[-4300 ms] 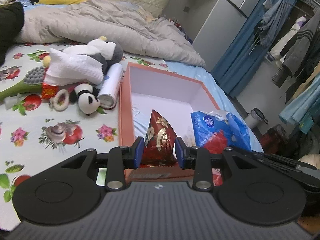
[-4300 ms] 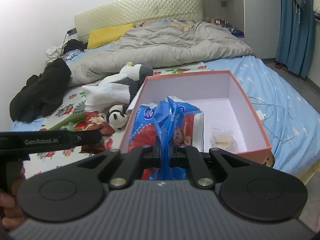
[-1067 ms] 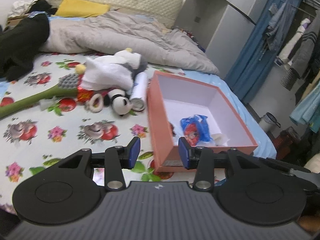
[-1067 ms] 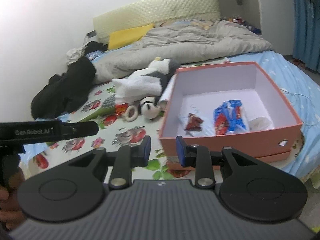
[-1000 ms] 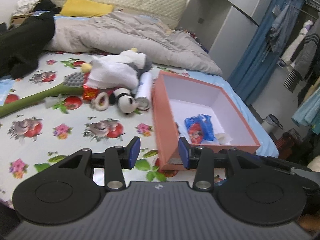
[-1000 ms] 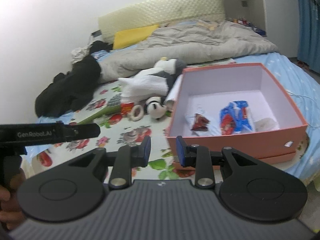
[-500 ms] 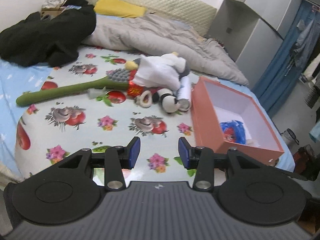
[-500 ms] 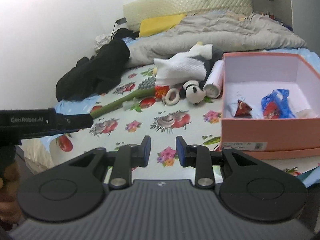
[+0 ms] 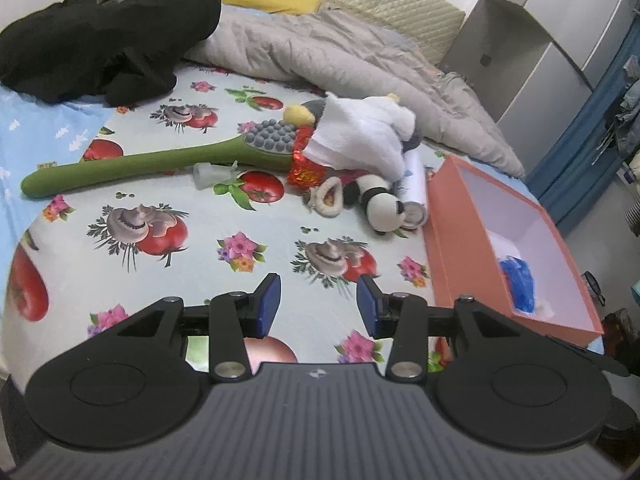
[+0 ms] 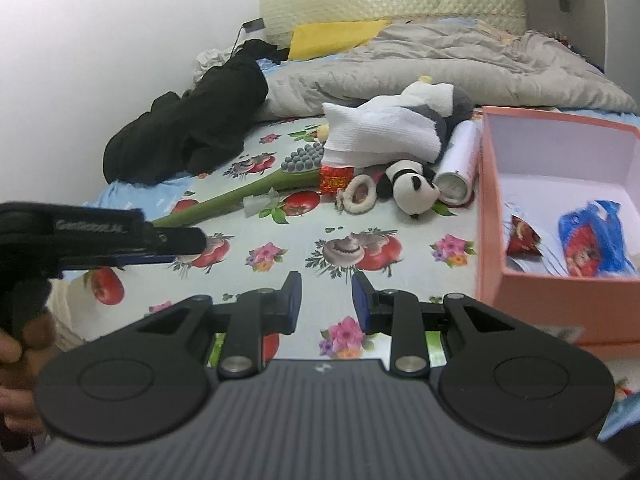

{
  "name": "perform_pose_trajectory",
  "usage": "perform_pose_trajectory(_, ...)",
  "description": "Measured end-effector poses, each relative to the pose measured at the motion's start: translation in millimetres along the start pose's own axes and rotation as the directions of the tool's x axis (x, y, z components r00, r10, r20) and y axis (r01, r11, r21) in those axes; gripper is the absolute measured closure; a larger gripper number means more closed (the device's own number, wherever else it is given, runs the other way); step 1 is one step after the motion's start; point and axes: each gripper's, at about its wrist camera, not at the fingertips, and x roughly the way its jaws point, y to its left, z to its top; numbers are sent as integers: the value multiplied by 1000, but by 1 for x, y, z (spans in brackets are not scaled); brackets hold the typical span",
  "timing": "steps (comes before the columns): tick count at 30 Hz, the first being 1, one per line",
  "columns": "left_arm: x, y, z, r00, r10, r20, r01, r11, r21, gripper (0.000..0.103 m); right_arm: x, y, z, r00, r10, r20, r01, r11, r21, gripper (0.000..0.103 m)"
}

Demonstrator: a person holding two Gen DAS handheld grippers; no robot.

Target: Organize soft objects

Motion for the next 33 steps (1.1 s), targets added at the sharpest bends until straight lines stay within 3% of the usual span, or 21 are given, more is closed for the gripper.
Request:
perform_pose_trajectory(11,65,22,19,999,39,-16,-39,999,-6,54,58,-1,9,999,20,-36,-20,1000,-5,71)
perform_pose_trajectory(15,89,32,24,998,65,-25,-65,998,-18,49,80,-7,10,999,14,-44,-14,1000,4,71)
perform_pose_trajectory(23,132,55,40,992,119,-35,-120,992,-44,47,127,-14,22,998,-10,-61,11,1000,4,71)
perform_pose_trajectory(28,161,66,56,989,146,-36,-148,988,-49,37,157,-20,32,998,-17,-65,18,1000,18,71)
perform_pose_trajectory(33,190,79,72,979,201,-19,-202,977,-65,36,190,-21,40,997,-19,-71,21,1000,21,71)
